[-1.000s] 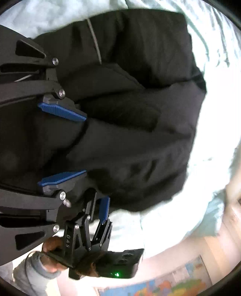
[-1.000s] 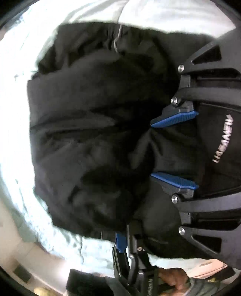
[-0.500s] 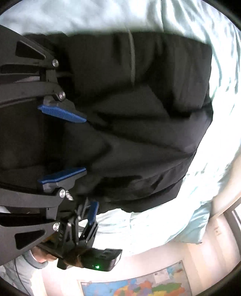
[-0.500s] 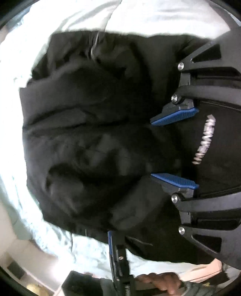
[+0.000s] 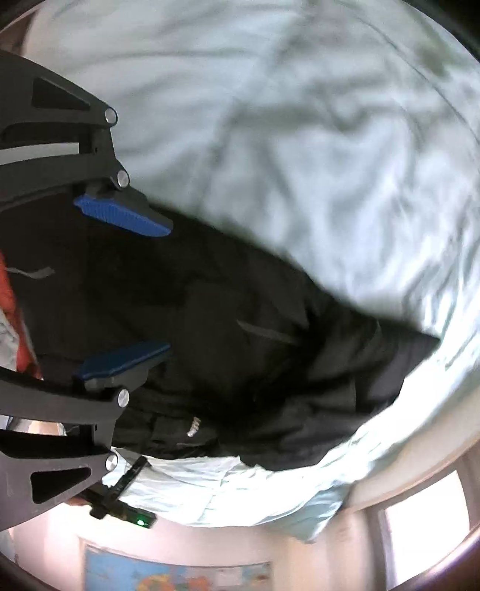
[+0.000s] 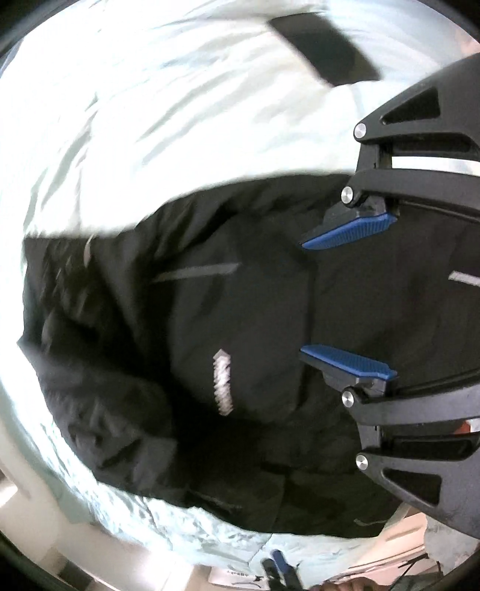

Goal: Fold large clothes

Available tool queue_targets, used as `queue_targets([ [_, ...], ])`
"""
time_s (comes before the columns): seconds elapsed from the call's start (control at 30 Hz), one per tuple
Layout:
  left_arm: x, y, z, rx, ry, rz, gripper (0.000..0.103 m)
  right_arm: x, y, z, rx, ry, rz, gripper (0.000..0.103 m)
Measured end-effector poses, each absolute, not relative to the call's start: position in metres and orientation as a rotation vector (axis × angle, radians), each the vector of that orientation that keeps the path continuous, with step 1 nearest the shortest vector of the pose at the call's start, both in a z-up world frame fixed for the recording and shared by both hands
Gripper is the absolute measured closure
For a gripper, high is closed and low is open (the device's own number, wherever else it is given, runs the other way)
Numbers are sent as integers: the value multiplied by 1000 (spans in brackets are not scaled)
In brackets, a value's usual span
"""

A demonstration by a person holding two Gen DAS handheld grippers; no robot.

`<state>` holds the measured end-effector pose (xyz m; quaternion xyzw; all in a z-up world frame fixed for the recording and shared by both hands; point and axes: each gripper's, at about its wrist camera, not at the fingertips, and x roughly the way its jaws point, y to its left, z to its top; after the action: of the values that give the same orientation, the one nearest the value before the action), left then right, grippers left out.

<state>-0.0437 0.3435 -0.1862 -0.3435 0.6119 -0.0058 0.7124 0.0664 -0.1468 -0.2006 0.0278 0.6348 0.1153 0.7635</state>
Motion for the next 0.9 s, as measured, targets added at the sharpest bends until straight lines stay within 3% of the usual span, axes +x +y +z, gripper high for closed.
queue_targets([
  [0.27, -125, 331, -248, -836, 1523, 49, 39, 27, -197, -217, 54, 1463, 163, 46],
  [0.4, -146, 318, -253, -872, 1495, 1, 40, 7, -207, -224, 60, 1492, 155, 46],
  [0.47, -147, 308, -244, -793, 1456, -3, 53, 0, -210, -227, 63, 1505, 148, 46],
  [0.5, -146, 302, -238, -741, 1450, -5, 71, -3, -213, -228, 68, 1508, 143, 46],
  [0.53, -143, 295, -230, -678, 1444, -12, 75, -7, -217, -228, 81, 1512, 139, 46],
  [0.67, -136, 277, -206, -556, 1427, -65, 75, -22, -233, -233, 148, 1534, 145, 46],
  [0.7, -134, 276, -205, -575, 1422, -104, 75, -25, -236, -239, 171, 1549, 157, 46],
  [0.73, -131, 276, -206, -616, 1418, -139, 66, -28, -238, -245, 196, 1566, 170, 46],
  [0.77, -128, 276, -211, -658, 1424, -152, 57, -31, -240, -250, 217, 1577, 181, 46],
  [0.8, -126, 274, -215, -681, 1436, -152, 40, -34, -240, -254, 235, 1584, 190, 46],
  [0.9, -118, 264, -232, -655, 1470, -121, 38, -41, -241, -264, 258, 1595, 186, 46],
])
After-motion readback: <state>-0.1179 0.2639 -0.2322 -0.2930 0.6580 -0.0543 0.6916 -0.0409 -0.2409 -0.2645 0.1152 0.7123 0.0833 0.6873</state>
